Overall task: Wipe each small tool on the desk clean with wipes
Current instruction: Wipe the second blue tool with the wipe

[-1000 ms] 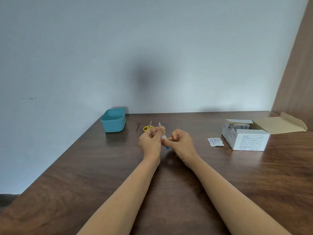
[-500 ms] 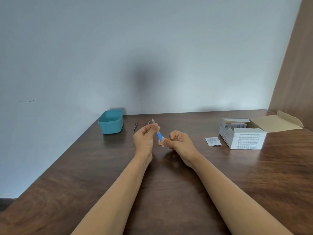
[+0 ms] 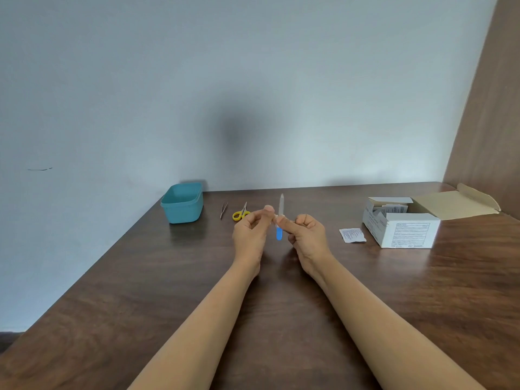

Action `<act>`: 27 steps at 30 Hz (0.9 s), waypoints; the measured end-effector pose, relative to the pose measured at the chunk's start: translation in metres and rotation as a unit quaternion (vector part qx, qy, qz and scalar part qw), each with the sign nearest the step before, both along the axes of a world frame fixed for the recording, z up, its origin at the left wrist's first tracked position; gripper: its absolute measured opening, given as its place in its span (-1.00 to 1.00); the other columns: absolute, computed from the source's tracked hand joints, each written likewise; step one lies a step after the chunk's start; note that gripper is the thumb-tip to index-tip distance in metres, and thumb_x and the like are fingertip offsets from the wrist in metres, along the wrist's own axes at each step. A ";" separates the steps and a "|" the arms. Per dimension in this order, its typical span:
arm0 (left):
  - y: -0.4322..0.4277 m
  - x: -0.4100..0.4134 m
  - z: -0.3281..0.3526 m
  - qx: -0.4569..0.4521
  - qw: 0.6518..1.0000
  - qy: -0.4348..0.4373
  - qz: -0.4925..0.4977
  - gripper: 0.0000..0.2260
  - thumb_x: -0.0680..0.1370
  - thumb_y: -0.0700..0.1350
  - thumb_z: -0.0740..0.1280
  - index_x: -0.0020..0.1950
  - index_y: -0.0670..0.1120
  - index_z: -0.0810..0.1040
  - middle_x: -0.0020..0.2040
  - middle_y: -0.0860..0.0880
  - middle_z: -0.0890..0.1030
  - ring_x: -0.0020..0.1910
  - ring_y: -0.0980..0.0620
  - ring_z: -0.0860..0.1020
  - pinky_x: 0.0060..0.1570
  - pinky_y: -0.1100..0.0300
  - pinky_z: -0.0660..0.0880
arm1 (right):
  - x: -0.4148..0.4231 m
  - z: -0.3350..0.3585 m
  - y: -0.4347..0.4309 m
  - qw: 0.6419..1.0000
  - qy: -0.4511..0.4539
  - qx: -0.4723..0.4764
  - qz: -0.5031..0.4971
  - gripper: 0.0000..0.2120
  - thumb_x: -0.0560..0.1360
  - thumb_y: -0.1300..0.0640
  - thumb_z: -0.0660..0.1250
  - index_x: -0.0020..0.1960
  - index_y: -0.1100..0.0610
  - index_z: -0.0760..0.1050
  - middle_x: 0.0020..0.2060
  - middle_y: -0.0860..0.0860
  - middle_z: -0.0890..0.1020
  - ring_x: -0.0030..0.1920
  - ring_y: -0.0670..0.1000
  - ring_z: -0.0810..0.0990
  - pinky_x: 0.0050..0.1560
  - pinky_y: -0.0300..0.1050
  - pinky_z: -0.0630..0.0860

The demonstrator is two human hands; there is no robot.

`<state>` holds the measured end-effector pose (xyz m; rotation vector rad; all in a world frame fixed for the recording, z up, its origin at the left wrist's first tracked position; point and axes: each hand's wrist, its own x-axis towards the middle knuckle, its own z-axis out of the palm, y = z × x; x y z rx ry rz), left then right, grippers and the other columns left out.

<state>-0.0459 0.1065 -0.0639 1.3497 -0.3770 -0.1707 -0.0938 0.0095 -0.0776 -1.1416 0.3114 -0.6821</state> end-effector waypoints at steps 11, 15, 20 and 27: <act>0.007 -0.002 0.008 0.125 0.981 -0.023 -0.146 -0.75 0.61 0.07 0.24 -0.10 0.00 0.64 -0.23 0.07 0.71 -0.23 0.28 0.63 -0.18 0.29 0.42 | -0.005 0.006 -0.005 0.983 -0.078 0.159 0.040 -0.64 0.46 0.35 0.38 -0.33 0.09 0.26 -0.30 0.08 0.70 -0.30 -0.07 0.67 -0.34 -0.30 0.52; 0.009 -0.002 0.009 0.116 0.979 -0.021 -0.169 -0.81 0.59 -0.01 0.30 -0.10 -0.03 0.68 -0.22 0.05 0.71 -0.31 0.34 0.58 -0.18 0.25 0.36 | -0.007 0.008 -0.006 0.981 -0.082 0.167 0.064 -0.65 0.46 0.38 0.36 -0.33 0.10 0.27 -0.31 0.11 0.69 -0.31 -0.06 0.67 -0.40 -0.29 0.52; 0.006 -0.001 0.010 0.139 0.974 -0.012 -0.177 -0.83 0.55 0.02 0.34 -0.10 0.02 0.70 -0.17 0.03 0.71 -0.18 0.24 0.54 -0.13 0.20 0.35 | -0.009 0.010 -0.011 0.983 -0.079 0.155 0.062 -0.64 0.44 0.39 0.37 -0.31 0.08 0.27 -0.29 0.12 0.71 -0.29 -0.03 0.68 -0.30 -0.19 0.59; 0.006 0.000 0.009 0.148 0.968 -0.022 -0.200 -0.80 0.56 0.04 0.33 -0.11 -0.01 0.69 -0.24 0.07 0.70 -0.21 0.27 0.53 -0.11 0.20 0.33 | -0.008 0.009 -0.017 0.983 -0.085 0.159 0.044 -0.65 0.42 0.34 0.41 -0.28 0.07 0.26 -0.25 0.11 0.71 -0.43 -0.06 0.59 -0.34 -0.18 0.55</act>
